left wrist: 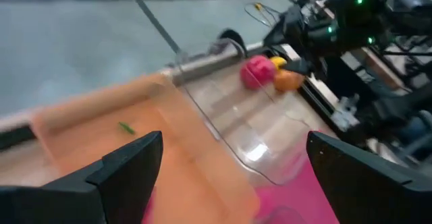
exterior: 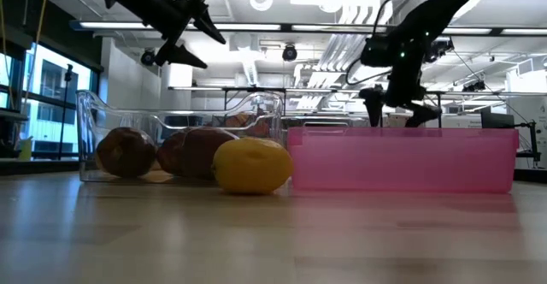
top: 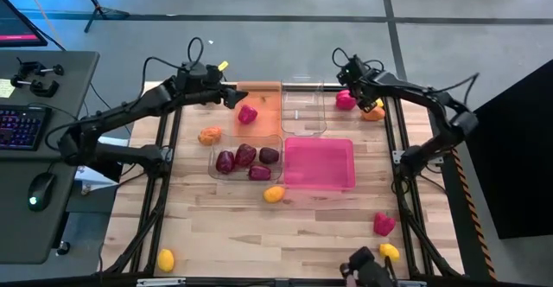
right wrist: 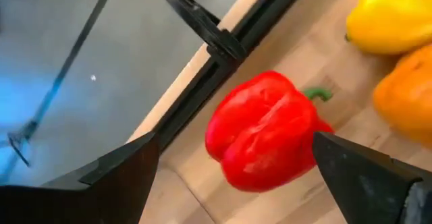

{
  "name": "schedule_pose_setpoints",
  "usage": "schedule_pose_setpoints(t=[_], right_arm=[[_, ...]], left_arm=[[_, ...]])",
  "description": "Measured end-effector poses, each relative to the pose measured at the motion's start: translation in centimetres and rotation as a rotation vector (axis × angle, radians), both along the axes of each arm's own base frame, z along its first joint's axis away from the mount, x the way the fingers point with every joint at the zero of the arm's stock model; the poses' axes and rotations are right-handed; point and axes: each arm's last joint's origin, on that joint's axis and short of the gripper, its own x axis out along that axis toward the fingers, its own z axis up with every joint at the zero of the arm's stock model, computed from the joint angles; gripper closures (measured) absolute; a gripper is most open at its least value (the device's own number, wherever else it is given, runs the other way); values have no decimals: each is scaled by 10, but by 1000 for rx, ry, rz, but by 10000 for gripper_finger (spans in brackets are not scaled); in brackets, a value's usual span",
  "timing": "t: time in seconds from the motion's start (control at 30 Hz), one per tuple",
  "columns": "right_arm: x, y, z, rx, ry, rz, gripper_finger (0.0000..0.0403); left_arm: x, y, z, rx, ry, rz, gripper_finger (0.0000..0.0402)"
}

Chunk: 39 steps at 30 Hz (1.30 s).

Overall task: Sort produce into baskets
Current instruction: Put the bell pepper into the orange bin

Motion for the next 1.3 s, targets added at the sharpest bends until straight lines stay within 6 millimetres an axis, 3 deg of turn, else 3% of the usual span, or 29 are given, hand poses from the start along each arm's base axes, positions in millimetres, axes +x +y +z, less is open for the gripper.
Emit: schedule_pose_setpoints(t=[0.4, 0.9, 1.13, 1.3], right_arm=[[14, -9, -29, 69, -104, -193, 27], [26, -16, -49, 81, -182, -337, 26], [28, -20, -58, 82, -178, -339, 26], [29, -20, -62, 93, -114, -221, 26]], left_arm=[[-21, 23, 2, 20, -36, -151, 48], [-27, 29, 2, 42, -31, -160, 48], [-28, 28, -1, 21, -15, -155, 48], [-28, 29, -1, 3, -23, -144, 48]])
